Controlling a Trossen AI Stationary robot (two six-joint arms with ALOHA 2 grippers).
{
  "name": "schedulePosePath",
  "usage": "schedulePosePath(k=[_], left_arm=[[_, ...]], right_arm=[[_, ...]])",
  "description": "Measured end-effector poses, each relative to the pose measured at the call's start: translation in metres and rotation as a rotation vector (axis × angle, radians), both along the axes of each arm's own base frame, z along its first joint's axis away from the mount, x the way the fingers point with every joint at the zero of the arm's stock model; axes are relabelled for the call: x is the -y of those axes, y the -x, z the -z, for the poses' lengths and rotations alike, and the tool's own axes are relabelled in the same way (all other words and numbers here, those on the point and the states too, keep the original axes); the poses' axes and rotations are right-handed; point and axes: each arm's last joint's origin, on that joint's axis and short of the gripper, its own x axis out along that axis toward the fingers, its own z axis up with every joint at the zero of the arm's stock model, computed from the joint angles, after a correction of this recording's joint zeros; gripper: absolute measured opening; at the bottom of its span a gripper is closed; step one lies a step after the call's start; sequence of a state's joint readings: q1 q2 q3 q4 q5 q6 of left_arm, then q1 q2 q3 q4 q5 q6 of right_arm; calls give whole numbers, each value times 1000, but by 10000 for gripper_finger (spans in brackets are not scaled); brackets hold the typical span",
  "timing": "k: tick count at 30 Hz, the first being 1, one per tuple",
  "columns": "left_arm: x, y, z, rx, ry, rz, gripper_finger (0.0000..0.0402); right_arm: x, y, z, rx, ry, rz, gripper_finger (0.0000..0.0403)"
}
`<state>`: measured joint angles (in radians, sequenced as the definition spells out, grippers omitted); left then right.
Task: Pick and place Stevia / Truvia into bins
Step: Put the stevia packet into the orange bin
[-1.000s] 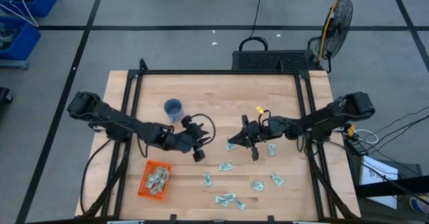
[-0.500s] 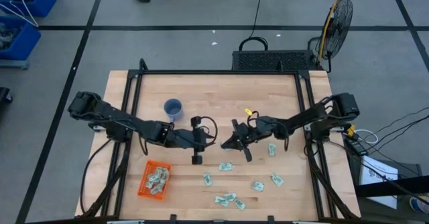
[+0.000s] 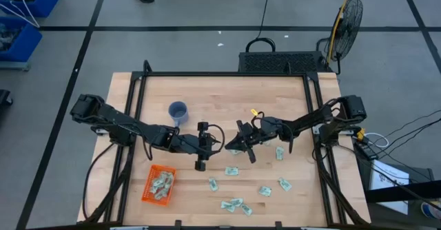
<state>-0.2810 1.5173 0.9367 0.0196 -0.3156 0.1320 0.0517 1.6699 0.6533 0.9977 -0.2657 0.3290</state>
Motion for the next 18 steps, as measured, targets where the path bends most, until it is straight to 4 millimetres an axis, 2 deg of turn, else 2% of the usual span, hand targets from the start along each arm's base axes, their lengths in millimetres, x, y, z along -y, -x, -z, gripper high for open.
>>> schedulePosePath(k=[4,8,12,18], left_arm=[[-3,-1,-1,7,-28,7,195],[-3,-3,-4,37,-51,33,200],[-2,-8,-2,55,-43,94,179],[-2,-14,13,7,-48,99,122]], right_arm=[[0,0,0,0,0,0,0],[0,0,0,3,0,0,0],[0,0,-3,27,-1,0,0],[0,0,-4,47,0,0,0]])
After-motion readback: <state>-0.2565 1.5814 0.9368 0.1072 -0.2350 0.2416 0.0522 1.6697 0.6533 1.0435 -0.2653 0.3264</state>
